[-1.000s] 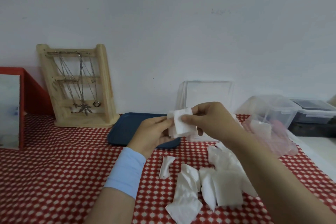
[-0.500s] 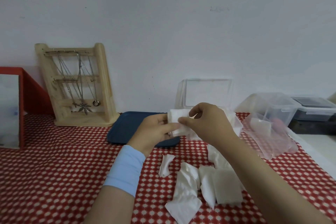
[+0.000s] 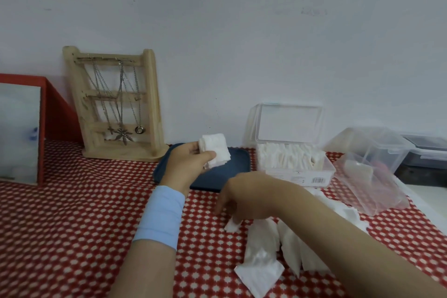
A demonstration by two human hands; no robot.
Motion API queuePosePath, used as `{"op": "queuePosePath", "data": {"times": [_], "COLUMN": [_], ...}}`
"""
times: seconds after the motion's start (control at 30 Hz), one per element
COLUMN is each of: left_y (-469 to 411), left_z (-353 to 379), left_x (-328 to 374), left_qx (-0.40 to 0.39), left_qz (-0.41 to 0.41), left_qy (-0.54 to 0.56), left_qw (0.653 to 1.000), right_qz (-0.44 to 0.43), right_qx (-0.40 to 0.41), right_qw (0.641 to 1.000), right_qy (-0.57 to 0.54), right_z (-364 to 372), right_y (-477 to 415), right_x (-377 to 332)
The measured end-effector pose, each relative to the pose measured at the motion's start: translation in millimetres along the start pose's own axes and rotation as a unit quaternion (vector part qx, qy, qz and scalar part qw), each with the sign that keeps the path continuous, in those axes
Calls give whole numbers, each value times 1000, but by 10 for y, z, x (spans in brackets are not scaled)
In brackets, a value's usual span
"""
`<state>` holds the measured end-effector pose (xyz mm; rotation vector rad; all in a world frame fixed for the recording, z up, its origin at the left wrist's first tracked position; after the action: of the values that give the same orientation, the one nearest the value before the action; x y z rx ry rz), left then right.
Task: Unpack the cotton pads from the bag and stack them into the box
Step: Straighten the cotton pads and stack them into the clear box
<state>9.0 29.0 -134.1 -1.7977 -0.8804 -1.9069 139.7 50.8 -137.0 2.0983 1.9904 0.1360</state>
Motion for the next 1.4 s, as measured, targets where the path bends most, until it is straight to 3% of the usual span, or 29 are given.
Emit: {"op": "queuePosePath", "data": {"times": [0.1, 0.17, 0.23, 0.33, 0.43, 0.7, 0.83, 1.03, 1.17, 1.27, 1.4], "left_y": [9, 19, 30, 64, 117, 206, 254, 277, 293, 300, 351], "left_z": [39, 66, 95, 201, 377, 624, 721, 750, 764, 797, 927], "left_x": [-8, -2, -3, -37, -57, -68, -61, -57, -49, -53, -41], "left_qx": [-9, -13, -10, -23, -65, -129, -155, -164, -172, -179, -219], "left_qz": [-2, 0, -1, -17, -26, -34, -45, -45, -50, -53, -89], "left_qy": [-3, -4, 3, 34, 47, 66, 90, 82, 88, 90, 148], "left_qw": [1000, 1000, 1000, 999, 996, 989, 983, 982, 980, 978, 960], "right_qz": [31, 55, 71, 98, 103, 128, 130, 220, 268, 275, 249], "right_qx": [52, 137, 254, 379, 404, 380, 373, 451, 451, 450, 406], "right_qw": [996, 978, 931, 822, 767, 678, 689, 738, 773, 766, 743], "right_qy": [-58, -147, -254, -413, -487, -616, -608, -450, -358, -368, -470], "right_z": [-87, -238, -418, -507, -479, -373, -368, -436, -462, -440, -349], "right_y": [102, 250, 441, 669, 743, 772, 749, 869, 917, 928, 902], "right_x": [93, 216, 364, 564, 625, 787, 742, 862, 897, 956, 979]}}
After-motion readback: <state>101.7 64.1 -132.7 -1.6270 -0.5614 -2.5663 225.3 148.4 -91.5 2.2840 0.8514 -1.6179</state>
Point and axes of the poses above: each hand's wrist, its own y-axis away from the middle knuckle, its own z-axis out of the palm, x = y × z, the point moved 8 cm from there along -y, towards the middle knuckle, and after that the axes turned 10 degrees about -z, right-handed, at the moved point
